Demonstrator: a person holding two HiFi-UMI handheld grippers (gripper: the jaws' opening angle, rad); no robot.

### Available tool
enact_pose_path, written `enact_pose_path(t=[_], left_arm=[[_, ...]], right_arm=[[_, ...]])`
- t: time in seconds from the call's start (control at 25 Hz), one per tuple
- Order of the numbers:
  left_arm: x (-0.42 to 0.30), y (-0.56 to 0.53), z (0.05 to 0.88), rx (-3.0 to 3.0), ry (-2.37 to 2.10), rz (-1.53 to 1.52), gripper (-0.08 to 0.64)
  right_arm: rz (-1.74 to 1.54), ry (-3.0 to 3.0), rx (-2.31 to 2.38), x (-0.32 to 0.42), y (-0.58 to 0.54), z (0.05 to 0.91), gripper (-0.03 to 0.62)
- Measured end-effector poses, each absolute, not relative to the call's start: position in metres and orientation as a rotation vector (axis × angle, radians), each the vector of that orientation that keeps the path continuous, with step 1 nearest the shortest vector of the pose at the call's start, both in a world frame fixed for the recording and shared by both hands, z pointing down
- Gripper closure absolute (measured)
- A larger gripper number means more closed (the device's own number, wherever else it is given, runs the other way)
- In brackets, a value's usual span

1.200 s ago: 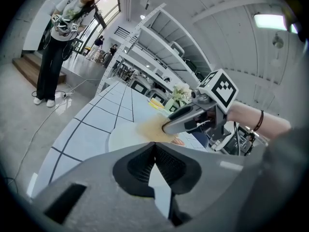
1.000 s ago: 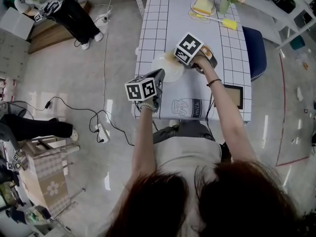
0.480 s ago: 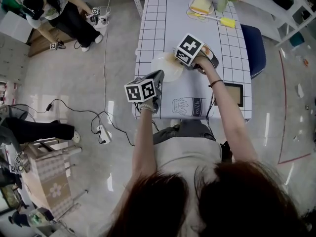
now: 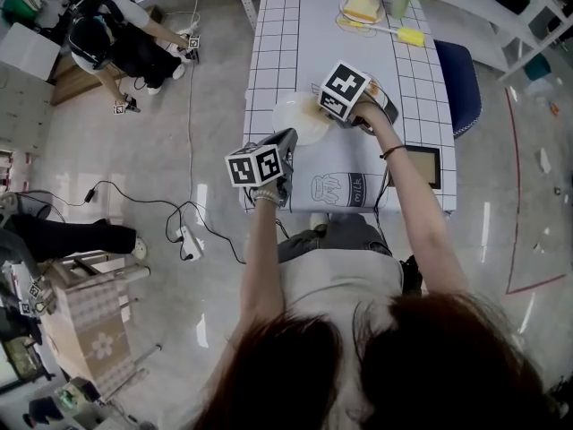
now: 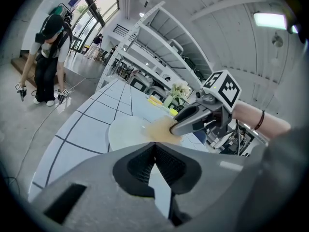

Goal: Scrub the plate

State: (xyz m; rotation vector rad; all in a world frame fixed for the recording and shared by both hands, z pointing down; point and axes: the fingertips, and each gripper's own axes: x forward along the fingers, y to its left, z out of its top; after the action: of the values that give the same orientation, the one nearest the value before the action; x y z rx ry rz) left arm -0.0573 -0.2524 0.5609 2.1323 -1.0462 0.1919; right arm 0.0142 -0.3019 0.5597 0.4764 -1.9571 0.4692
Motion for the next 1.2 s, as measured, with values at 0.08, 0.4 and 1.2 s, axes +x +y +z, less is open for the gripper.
enact_pose_path(t=[0.08, 0.4, 1.2], left_arm=[[-0.057, -0.25, 0.562, 2.132, -1.048, 0.196, 0.549], [-0.063, -0.241, 0.563, 2.124, -1.066, 0.191, 0.549], [-0.077, -0.228, 0.561, 2.111, -1.096, 0.179, 0.549]], right_arm=[[0.469, -1.957, 0.475, 0.015, -0.299, 0.56, 0.514], [0.455, -1.946, 0.461, 0.011, -0.289, 0.56, 0.514], [0.457, -1.935, 0.38, -0.004, -0.262, 0.563, 0.514]])
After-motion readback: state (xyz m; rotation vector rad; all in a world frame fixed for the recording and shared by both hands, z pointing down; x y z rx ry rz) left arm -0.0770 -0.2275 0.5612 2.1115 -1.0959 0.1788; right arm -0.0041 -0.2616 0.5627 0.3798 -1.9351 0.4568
